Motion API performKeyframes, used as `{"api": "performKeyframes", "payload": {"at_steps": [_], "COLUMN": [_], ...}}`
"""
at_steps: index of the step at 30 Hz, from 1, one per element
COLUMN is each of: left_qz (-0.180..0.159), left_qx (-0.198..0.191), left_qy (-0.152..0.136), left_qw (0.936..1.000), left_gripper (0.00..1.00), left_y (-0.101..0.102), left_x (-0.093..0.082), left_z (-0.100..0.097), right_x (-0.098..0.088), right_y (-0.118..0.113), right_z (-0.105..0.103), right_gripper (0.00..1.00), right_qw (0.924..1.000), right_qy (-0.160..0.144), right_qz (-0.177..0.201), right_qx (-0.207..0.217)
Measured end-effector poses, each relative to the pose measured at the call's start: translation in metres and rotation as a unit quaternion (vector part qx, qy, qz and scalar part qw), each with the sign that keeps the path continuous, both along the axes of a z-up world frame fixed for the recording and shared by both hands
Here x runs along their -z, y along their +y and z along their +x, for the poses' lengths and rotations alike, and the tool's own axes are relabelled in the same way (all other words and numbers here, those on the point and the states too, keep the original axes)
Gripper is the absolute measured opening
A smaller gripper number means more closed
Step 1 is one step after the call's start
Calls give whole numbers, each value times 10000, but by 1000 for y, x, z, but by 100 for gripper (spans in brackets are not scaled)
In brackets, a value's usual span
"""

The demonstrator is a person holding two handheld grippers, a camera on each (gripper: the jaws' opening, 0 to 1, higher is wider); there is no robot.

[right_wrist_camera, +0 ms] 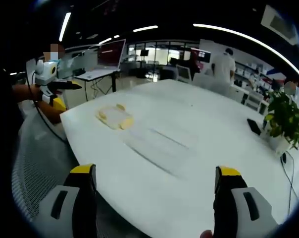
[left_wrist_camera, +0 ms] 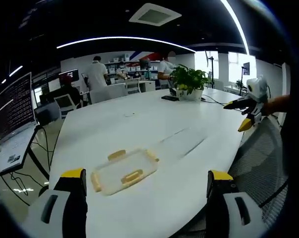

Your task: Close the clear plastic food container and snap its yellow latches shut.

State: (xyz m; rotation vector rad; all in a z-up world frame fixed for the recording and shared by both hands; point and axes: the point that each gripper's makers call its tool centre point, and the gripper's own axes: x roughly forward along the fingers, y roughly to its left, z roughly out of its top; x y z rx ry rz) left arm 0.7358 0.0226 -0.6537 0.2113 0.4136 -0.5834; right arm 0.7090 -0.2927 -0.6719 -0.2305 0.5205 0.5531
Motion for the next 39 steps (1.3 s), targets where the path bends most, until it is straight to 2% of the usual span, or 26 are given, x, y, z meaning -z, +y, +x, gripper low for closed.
{"api": "performKeyframes", "payload": {"at_steps": [39], "left_qz": [-1], "left_qx": [-16], "left_qy": [2], "left_qw": [10000], "left_gripper": [99], "left_y": [1], "left_x": [-1], "left_z": [-1], "right_x": [-2], "right_y": [-1], "right_z": [0], "right_gripper": [98], "right_qw": [10000], "right_qy": [35], "right_qz": [56], "right_qx": [-34]}}
